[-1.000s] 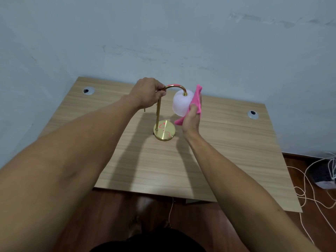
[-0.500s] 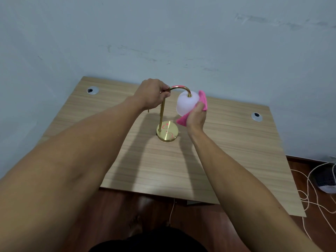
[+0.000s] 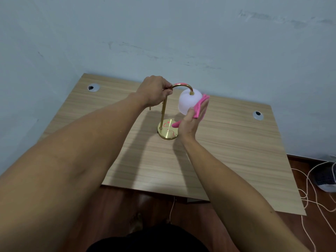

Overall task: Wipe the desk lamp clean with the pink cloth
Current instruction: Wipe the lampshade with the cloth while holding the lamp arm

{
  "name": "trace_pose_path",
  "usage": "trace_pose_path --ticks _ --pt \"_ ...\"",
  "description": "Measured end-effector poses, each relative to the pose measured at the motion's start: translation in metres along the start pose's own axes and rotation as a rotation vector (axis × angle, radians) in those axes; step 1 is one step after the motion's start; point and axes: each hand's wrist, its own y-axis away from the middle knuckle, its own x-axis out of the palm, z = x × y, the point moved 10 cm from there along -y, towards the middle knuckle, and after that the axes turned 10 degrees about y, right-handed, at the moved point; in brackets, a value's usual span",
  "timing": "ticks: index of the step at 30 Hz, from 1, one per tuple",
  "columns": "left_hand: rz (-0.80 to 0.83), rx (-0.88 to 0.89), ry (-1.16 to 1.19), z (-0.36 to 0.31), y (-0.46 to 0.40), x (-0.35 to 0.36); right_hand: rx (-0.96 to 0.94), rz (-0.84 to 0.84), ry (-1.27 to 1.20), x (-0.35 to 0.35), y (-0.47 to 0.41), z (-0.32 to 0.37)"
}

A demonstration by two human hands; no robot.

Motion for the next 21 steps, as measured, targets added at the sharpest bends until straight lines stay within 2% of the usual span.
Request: trace_pose_path --ticks 2,4,6,7,8,9,12,18,21 --pt "0.006 -0.001 -0.006 0.000 0.001 0.000 0.175 0.020 -0.196 -0.002 0.000 -0.021" --pt "0.006 0.003 -0.011 0.000 0.000 0.000 0.333 -0.016 -0.360 -0.013 0.007 -0.009" --pt "0.002 0.006 -0.008 0.001 0.000 0.000 0.444 -0.088 -0.519 -0.019 0.001 -0.006" --pt "0.000 0.009 -0.007 0.001 0.000 0.000 0.436 -0.105 -0.536 -0.022 0.000 0.002" --pt "-0.002 0.012 -0.005 0.001 0.000 0.000 0.395 -0.107 -0.476 -0.023 -0.002 0.010" --pt "-0.004 0.012 -0.002 0.000 0.000 0.000 0.280 -0.075 -0.314 -0.024 -0.005 0.021" --pt "-0.006 0.014 -0.003 0.000 0.000 0.000 -0.152 0.005 0.286 -0.013 0.002 0.052" --pt "-0.009 0.033 0.004 -0.001 0.000 0.000 -0.595 -0.021 0.913 0.000 0.042 0.053" --pt "0.007 0.038 -0.003 -0.002 0.000 0.000 -0.746 0.020 1.097 0.010 0.042 0.058"
